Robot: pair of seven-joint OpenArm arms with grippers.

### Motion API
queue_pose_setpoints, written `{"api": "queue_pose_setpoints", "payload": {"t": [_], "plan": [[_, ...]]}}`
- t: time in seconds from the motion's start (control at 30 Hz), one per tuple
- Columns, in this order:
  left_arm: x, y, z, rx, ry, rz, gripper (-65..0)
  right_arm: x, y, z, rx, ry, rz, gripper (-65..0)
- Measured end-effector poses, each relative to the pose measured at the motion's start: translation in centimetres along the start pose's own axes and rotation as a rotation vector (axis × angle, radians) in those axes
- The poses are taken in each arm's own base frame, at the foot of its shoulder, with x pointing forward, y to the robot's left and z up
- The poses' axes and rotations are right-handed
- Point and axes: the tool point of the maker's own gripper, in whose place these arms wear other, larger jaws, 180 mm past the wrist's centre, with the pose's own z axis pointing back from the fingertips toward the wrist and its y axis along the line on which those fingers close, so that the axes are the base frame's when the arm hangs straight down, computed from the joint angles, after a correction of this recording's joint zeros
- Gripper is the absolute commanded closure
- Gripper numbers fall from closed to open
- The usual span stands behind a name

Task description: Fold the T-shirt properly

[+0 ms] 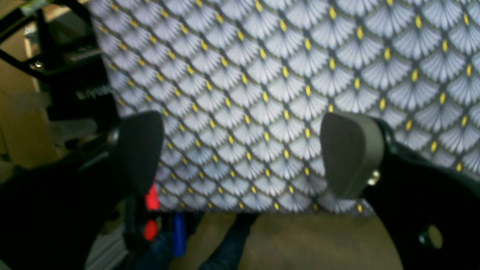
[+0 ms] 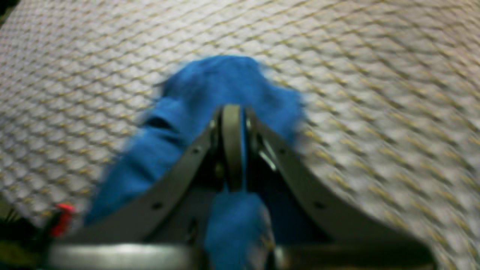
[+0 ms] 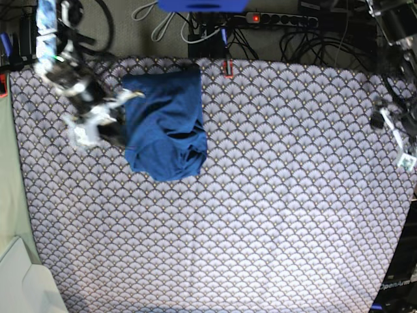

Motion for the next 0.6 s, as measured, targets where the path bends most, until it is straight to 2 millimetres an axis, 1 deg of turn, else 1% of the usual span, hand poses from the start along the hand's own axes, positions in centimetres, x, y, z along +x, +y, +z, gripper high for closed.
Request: {"api": "queue_pose_setpoints", "payload": {"t": [0.07, 0.13, 0.2, 0.23, 0.27, 0.3, 0.37, 0.4, 0.5, 0.57, 0.6], "plan": [[-1.0, -0.5, -0.1, -0.009, -0.011, -0.009, -65.0, -1.9, -2.9, 2.3, -0.097, 0.052, -0.013, 0.0], [-1.7, -1.2, 0.1, -0.019, -0.065, -0.021, -65.0, -3.9, -5.2, 4.5, -0.172, 0.109, -0.027, 0.0], [-3.7, -1.8, 0.3, -0.033, -0.079, -0.003, -65.0, -4.9, -7.3, 6.8, -0.245, 0.135, -0.033, 0.0], [-5.1, -2.0, 0.4, -0.037, -0.054, 0.000, -65.0, -5.4, -8.0, 7.8, -0.261, 0.152, -0.026, 0.0], [-6.5, -2.2, 0.5, -0.032, -0.021, 0.000, -65.0, -6.0, -8.1, 8.7, -0.247, 0.179, -0.005, 0.0], [-7.2, -2.4, 0.5, -0.033, -0.012, 0.012, -65.0, -6.5, -8.1, 9.4, -0.231, 0.198, 0.010, 0.0], [-7.8, -2.5, 0.8, -0.040, -0.041, 0.051, -65.0, -7.1, -8.7, 10.9, -0.257, 0.193, -0.015, 0.0], [-8.3, -2.8, 0.9, -0.045, -0.038, 0.064, -65.0, -7.7, -9.4, 11.8, -0.288, 0.204, -0.034, 0.0], [-11.0, -3.3, 1.3, -0.039, 0.016, 0.108, -65.0, -9.3, -11.8, 14.5, -0.369, 0.219, -0.071, 0.0], [-12.7, -4.5, 1.2, -0.058, 0.052, 0.128, -65.0, -11.7, -12.8, 15.8, -0.382, 0.267, -0.112, 0.0], [-13.4, -5.1, 1.1, -0.069, 0.067, 0.140, -65.0, -13.2, -12.9, 16.2, -0.379, 0.296, -0.141, 0.0]]}}
